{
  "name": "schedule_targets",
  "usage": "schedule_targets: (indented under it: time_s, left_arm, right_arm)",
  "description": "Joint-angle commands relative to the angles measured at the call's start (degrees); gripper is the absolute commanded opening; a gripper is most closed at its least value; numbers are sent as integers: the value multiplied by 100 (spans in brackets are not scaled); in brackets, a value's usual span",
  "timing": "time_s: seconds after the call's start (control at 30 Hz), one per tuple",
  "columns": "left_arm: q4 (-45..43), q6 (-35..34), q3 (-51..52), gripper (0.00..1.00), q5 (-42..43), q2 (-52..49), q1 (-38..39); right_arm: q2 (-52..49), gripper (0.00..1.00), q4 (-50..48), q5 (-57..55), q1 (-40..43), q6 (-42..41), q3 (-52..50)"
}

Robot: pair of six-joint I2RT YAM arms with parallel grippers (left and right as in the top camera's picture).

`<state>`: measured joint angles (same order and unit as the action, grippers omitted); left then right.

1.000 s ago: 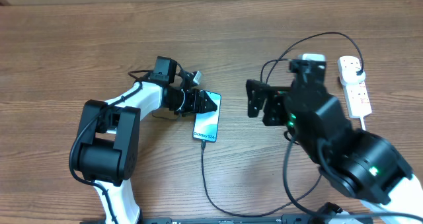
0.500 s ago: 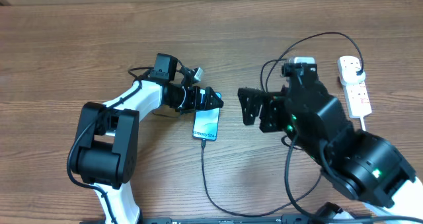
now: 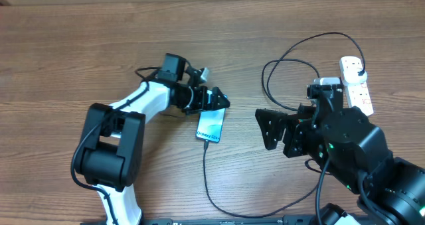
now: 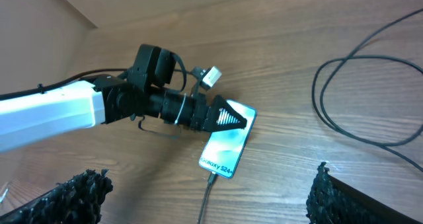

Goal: Plug charger to phone and switch on socket
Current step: 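Lay the phone flat on the table with the left gripper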

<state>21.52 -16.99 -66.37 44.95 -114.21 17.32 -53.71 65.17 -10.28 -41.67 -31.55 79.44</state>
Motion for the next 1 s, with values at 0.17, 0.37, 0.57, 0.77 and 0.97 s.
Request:
schedule_targets:
  time_s: [0.17,0.37,0.57,0.77,0.97]
  left_arm:
    - [186,-1169,162,99,-1412,-229,264]
    - [809,-1729,162,100,-2170,-229,251]
    - [1327,-1871,164,99,-2704,-229,251]
    - [1370,-2406,164,100,-2754,-229,251]
    - [1578,-2739,164,100,-2470,-229,251]
  right_arm:
    - [26,100,275,33,13,-15,-4]
    - [24,100,315,31,13,-13,-4]
    - [24,100,315,28,13,-13,-4]
    - [24,100,326,33,13,-13,-4]
    - [24,100,479,33,13,-13,-4]
